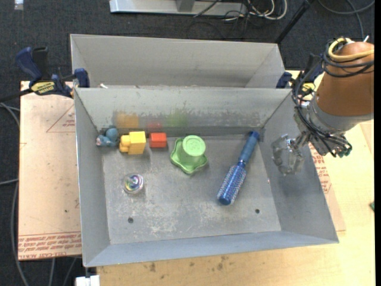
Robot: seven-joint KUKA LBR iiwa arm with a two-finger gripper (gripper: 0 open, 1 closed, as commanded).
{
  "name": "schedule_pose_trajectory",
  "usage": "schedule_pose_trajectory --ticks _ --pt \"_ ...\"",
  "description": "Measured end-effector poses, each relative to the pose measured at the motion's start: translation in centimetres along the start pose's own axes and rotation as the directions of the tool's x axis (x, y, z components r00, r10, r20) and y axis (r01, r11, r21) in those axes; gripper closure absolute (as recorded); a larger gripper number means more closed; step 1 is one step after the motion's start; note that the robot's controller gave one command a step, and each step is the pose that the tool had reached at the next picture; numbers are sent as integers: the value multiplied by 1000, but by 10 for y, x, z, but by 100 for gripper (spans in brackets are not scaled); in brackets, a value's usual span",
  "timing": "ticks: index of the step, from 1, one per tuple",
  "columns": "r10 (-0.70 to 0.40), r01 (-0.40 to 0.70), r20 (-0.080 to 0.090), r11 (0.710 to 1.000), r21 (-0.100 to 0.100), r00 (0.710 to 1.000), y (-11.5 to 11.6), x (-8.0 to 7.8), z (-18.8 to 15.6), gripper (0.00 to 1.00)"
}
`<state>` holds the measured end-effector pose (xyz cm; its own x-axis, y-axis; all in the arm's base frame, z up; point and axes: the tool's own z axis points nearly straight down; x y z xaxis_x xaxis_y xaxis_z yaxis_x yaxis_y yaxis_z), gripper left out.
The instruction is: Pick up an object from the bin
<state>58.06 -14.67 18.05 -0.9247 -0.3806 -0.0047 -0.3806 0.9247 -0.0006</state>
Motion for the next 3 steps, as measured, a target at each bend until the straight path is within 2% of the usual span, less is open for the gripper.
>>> schedule_pose_trajectory --ticks 1,2,3 --pt "362 -362 2 932 1 932 -16 -21 -25 100" --pt "173 -173 -4 985 -1 985 -6 -14 13 100" --pt "-81 81 5 997 4 997 -5 -53 -94 100"
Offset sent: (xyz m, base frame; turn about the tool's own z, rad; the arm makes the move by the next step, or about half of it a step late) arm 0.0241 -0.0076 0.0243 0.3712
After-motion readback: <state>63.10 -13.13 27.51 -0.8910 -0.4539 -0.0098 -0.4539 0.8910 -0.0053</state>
